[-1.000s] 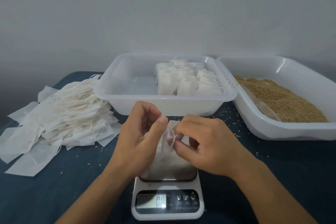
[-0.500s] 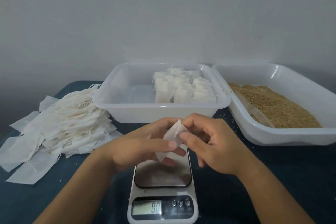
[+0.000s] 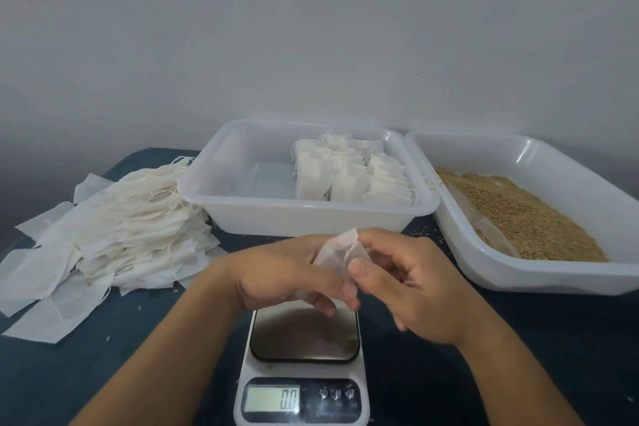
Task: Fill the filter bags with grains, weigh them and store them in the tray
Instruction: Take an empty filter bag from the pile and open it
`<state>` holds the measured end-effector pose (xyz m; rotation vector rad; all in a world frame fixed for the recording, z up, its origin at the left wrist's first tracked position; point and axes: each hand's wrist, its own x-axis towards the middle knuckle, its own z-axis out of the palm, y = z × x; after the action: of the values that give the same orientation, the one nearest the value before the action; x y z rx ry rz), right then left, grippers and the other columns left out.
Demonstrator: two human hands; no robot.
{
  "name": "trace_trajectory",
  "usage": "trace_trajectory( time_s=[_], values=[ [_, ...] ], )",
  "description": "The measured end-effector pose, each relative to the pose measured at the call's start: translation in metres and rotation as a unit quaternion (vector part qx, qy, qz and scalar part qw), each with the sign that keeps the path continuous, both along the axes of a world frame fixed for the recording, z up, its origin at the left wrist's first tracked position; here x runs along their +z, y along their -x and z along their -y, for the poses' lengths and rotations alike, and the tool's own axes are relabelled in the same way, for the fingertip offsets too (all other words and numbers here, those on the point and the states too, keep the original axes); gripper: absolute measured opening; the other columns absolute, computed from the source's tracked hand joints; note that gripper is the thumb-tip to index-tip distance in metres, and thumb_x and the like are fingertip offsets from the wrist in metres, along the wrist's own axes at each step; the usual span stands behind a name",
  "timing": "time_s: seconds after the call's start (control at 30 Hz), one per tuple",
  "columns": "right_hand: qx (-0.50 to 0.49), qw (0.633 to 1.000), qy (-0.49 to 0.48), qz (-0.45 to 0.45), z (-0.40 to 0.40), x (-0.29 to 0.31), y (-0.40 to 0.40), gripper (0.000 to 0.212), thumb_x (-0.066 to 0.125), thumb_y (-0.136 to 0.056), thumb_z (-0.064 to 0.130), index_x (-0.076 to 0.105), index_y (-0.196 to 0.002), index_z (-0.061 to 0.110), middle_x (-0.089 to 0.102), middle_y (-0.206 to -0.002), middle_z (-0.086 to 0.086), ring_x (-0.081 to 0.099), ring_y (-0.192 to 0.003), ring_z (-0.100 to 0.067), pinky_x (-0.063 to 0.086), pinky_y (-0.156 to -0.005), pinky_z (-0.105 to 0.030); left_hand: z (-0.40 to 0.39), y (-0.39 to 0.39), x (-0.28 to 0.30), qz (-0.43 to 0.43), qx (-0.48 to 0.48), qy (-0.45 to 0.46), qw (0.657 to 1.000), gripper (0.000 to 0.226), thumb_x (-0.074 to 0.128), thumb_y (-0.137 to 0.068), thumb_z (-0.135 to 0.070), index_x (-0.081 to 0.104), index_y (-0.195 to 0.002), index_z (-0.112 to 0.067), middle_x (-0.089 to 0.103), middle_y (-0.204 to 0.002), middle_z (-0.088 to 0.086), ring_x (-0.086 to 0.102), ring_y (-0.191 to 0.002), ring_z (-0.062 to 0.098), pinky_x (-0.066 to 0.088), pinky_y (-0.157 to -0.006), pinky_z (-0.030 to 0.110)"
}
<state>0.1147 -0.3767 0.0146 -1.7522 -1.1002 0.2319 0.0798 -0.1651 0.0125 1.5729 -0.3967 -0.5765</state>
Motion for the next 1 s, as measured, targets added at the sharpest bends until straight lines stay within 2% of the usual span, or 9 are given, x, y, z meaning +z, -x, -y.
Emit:
trace_trajectory(
  time_s=[0.1, 0.23, 0.33, 0.5, 0.6, 0.73, 0.87, 0.93, 1.0],
  values=[
    [-0.018, 0.999, 0.007, 0.033, -0.004, 0.001, 0.002, 0.015, 0.055, -0.105, 0.023, 0.068, -0.101, 0.015, 0.071, -0.073, 0.008, 0.063, -0.056, -0.009, 0.046, -0.056, -0.013, -0.004, 0.004, -0.005, 0.002, 0.002, -0.003, 1.0, 0.023, 0.072, -0.084, -0.026, 0.07, -0.107, -0.031, 0.065, -0.103, -0.005, 0.064, -0.101, 0.011, 0.056, -0.086, 0.029],
    [-0.042, 0.993, 0.038, 0.106, -0.004, 0.005, 0.004, 0.03, 0.056, -0.105, 0.036, 0.064, -0.079, 0.024, 0.064, -0.063, 0.017, 0.06, -0.048, -0.014, 0.043, -0.046, -0.023, -0.007, 0.006, -0.01, 0.038, 0.028, -0.048, 0.998, 0.012, 0.07, -0.086, -0.025, 0.068, -0.097, -0.027, 0.064, -0.093, -0.005, 0.064, -0.089, 0.011, 0.057, -0.079, 0.029],
    [-0.057, 0.988, 0.059, 0.132, -0.007, 0.006, 0.002, 0.041, 0.053, -0.1, 0.05, 0.061, -0.073, 0.021, 0.059, -0.059, 0.002, 0.059, -0.049, -0.018, 0.044, -0.048, -0.035, -0.005, 0.007, -0.011, 0.07, 0.048, -0.065, 0.994, 0.012, 0.07, -0.085, -0.021, 0.066, -0.096, -0.025, 0.063, -0.088, -0.007, 0.061, -0.083, 0.01, 0.053, -0.074, 0.03],
    [-0.056, 0.985, 0.049, 0.156, -0.007, 0.02, 0.002, 0.036, 0.052, -0.099, 0.061, 0.064, -0.081, 0.032, 0.064, -0.065, 0.017, 0.064, -0.055, -0.014, 0.046, -0.049, -0.021, -0.003, 0.007, -0.012, 0.13, 0.105, -0.082, 0.982, 0.018, 0.074, -0.083, -0.02, 0.061, -0.093, -0.029, 0.054, -0.082, -0.013, 0.05, -0.074, 0.006, 0.041, -0.068, 0.025],
    [-0.067, 0.98, 0.05, 0.179, -0.004, 0.025, -0.001, 0.022, 0.061, -0.097, 0.051, 0.065, -0.086, 0.033, 0.065, -0.07, 0.021, 0.065, -0.057, -0.01, 0.043, -0.052, -0.01, -0.003, 0.006, -0.015, 0.151, 0.138, -0.093, 0.974, 0.022, 0.076, -0.08, -0.027, 0.061, -0.092, -0.036, 0.056, -0.082, -0.018, 0.053, -0.074, 0.001, 0.042, -0.07, 0.02],
    [-0.071, 0.964, 0.103, 0.235, -0.005, 0.024, -0.003, 0.029, 0.058, -0.098, 0.055, 0.064, -0.083, 0.031, 0.055, -0.064, 0.013, 0.054, -0.057, -0.012, 0.037, -0.053, -0.013, -0.001, 0.005, -0.021, 0.146, 0.153, -0.106, 0.972, 0.03, 0.078, -0.079, -0.028, 0.061, -0.104, -0.023, 0.06, -0.085, -0.013, 0.055, -0.076, 0.004, 0.045, -0.07, 0.024],
    [-0.06, 0.948, 0.14, 0.278, -0.008, 0.024, -0.004, 0.025, 0.057, -0.1, 0.055, 0.066, -0.089, 0.035, 0.056, -0.07, 0.016, 0.055, -0.064, -0.012, 0.041, -0.055, -0.02, 0.0, 0.008, -0.019, 0.148, 0.129, -0.101, 0.975, 0.028, 0.076, -0.081, -0.025, 0.061, -0.104, -0.024, 0.06, -0.086, -0.016, 0.056, -0.078, 0.002, 0.047, -0.072, 0.025],
    [-0.062, 0.943, 0.165, 0.284, -0.009, 0.025, -0.004, 0.022, 0.056, -0.1, 0.052, 0.069, -0.095, 0.035, 0.058, -0.074, 0.015, 0.056, -0.068, -0.013, 0.045, -0.058, -0.026, 0.001, 0.009, -0.018, 0.159, 0.127, -0.102, 0.974, 0.028, 0.075, -0.081, -0.024, 0.061, -0.105, -0.022, 0.06, -0.087, -0.011, 0.056, -0.079, 0.005, 0.047, -0.074, 0.029],
    [-0.054, 0.946, 0.164, 0.276, -0.01, 0.026, -0.004, 0.022, 0.053, -0.101, 0.049, 0.066, -0.087, 0.037, 0.056, -0.073, 0.015, 0.055, -0.067, -0.013, 0.044, -0.059, -0.025, 0.003, 0.009, -0.017, 0.171, 0.125, -0.113, 0.971, 0.033, 0.073, -0.079, -0.024, 0.061, -0.11, -0.018, 0.063, -0.093, -0.002, 0.057, -0.083, 0.008, 0.049, -0.076, 0.036]
  ],
)
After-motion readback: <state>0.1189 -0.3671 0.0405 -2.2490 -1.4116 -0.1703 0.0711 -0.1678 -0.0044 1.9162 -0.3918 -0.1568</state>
